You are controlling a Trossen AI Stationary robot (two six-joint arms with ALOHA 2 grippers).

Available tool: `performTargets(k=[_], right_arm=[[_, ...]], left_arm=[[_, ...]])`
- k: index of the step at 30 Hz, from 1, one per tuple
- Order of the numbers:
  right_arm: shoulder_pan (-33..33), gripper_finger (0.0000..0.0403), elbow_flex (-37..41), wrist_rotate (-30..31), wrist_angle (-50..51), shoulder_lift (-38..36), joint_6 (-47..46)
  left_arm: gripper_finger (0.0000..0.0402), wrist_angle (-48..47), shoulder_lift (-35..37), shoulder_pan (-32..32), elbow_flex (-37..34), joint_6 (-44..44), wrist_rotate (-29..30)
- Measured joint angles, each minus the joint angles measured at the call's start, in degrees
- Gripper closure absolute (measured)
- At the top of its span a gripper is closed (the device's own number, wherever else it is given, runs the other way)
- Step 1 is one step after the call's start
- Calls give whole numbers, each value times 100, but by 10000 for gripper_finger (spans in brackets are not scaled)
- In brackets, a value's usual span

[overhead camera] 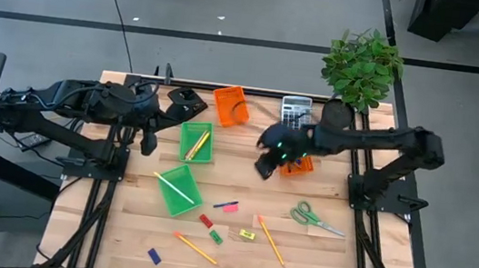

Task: Sort crayons/erasers/pens/pencils in bins
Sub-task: Put the blue crayon into the bottom orange bin

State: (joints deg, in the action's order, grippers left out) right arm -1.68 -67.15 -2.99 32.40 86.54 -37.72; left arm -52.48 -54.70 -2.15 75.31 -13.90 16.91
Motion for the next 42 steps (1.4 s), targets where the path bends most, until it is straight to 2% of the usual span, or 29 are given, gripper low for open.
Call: performTargets(k=[4, 7, 13, 17, 20, 32, 42], right_arm=[[665, 281, -629, 180, 26, 730, 333], [932, 281, -1172, 162, 61, 1447, 333], [1056, 281, -2519, 56, 73, 2757, 306], [1134, 281, -3274, 39, 551, 3433, 730], [1204, 281, -3556, 40, 792, 3755, 1206], [1549, 287, -3623, 132, 793, 4041, 2121], [1534, 251, -3623, 288, 779, 4043, 2313]], left_arm=[[373, 3, 0, 0, 0, 109, -1], [367, 10, 4, -2, 0, 148, -2], [370, 34, 5, -1, 0, 326, -20], [377, 25, 17, 0, 0, 334, -20], [378, -4, 81, -1, -4, 333, -23], [358, -21, 122, 2, -4, 517, -111], [361, -39, 122, 2, -4, 514, -286]])
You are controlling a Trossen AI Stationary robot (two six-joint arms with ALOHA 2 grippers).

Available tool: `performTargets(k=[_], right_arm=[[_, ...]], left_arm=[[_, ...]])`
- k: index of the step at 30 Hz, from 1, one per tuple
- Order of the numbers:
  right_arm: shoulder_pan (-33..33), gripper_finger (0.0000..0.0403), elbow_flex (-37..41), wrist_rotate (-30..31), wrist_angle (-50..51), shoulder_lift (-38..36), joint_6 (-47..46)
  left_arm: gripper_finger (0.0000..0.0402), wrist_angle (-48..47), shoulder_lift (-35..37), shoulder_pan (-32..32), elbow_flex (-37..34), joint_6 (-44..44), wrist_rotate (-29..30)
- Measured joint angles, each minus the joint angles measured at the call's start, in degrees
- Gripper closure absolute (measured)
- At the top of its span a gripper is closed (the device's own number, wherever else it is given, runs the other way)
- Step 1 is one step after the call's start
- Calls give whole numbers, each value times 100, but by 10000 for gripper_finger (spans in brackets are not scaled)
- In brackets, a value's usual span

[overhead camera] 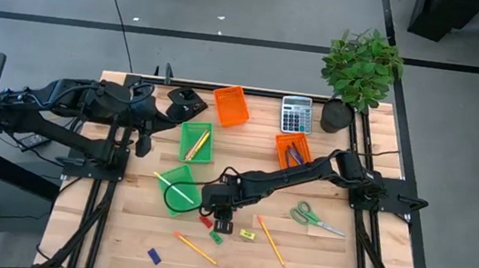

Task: Sort crayons/erasers/pens/pencils in bins
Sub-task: Put the blue crayon into the bottom orange bin

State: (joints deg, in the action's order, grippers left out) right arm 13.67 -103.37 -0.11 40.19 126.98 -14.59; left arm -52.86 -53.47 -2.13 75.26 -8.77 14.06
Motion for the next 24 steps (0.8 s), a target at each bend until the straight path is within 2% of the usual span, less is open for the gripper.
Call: performTargets(k=[15, 24], right_arm=[[-4, 248, 254, 25, -71, 0, 269], [-56, 248, 260, 26, -277, 415, 342]], left_arm=[[346, -160, 0, 0, 0, -9, -1], [346, -162, -10, 0, 2, -564, -36]])
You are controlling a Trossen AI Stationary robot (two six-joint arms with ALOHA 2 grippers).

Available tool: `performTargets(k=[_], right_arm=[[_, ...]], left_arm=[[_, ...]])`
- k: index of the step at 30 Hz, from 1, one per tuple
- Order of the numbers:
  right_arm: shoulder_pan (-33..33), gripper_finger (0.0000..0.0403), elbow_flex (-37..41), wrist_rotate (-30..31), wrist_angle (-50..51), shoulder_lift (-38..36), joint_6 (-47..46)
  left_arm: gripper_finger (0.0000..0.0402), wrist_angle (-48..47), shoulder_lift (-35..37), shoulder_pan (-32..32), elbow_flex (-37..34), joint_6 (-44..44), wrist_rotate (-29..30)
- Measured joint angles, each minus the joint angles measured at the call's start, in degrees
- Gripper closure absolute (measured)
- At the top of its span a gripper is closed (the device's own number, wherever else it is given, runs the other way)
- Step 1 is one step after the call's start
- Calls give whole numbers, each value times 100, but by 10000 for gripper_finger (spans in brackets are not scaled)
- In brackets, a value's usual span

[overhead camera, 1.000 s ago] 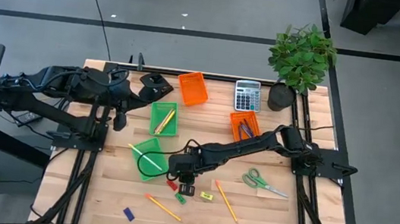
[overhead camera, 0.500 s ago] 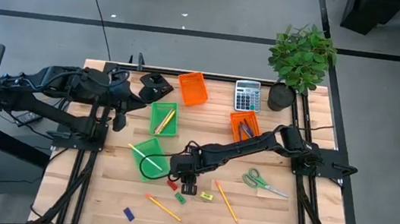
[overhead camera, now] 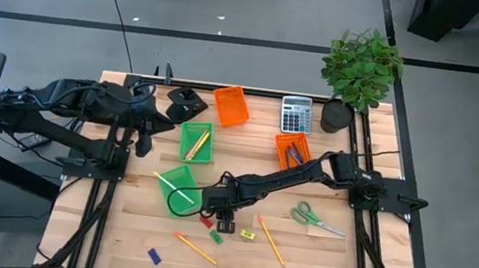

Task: Sort crayons/erasers/pens/pencils in bins
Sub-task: Put the blue crayon into the bottom orange bin

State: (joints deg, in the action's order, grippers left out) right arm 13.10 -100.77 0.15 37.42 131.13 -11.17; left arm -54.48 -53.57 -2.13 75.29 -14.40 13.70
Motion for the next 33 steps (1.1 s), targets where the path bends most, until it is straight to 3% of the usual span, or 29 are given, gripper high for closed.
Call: performTargets(k=[14, 33], right_arm=[[-68, 267, -11, 51, 22, 58, 239], [-59, 375, 387, -57, -283, 37, 235]], left_arm=[[350, -88, -2, -10, 2, 39, -8], [352, -588, -3, -9, 2, -414, -237]])
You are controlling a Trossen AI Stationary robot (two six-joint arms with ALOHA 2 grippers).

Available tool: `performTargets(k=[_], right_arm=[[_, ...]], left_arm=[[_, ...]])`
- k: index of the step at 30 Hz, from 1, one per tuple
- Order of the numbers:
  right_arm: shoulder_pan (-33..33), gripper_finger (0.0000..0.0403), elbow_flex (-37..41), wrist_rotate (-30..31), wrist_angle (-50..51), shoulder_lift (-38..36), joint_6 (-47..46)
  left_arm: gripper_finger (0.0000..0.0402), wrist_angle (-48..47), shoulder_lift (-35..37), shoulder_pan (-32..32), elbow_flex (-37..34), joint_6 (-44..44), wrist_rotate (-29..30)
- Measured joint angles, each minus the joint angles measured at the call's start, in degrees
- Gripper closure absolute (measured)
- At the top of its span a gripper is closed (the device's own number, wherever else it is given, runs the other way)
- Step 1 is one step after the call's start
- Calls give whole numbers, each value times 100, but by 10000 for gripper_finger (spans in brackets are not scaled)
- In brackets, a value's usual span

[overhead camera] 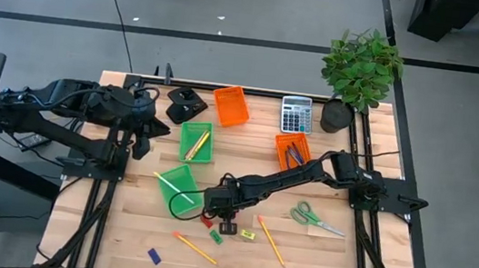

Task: Sort crayons/erasers/pens/pencils in bins
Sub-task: Put the blue crayon into the bottom orange bin

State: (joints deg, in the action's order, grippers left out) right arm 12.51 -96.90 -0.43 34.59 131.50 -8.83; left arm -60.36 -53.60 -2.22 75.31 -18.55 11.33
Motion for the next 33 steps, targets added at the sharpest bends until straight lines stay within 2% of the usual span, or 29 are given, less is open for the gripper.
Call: performTargets(k=[4, 11, 19, 23, 29, 33], right_arm=[[-4, 377, -36, 31, 46, -161, -392], [-24, 379, -109, 422, 927, -837, -867], [-68, 379, -6, 1361, 2358, -1655, -1340], [-273, 378, 601, 1439, 2435, -2061, -1623], [-758, 377, 1935, 1315, 2270, -3054, -2425], [-1156, 377, 2640, 1265, 2127, -3757, -2509]], left_arm=[[347, 2, 0, 0, 0, 0, 0], [350, 4, 0, 0, 0, 13, 0], [349, 2, 0, 0, 0, 17, 0], [345, 4, 0, 0, 0, -68, 0], [352, 4, 0, 0, 0, -424, -83], [356, 7, 0, -2, 0, -512, -177]])
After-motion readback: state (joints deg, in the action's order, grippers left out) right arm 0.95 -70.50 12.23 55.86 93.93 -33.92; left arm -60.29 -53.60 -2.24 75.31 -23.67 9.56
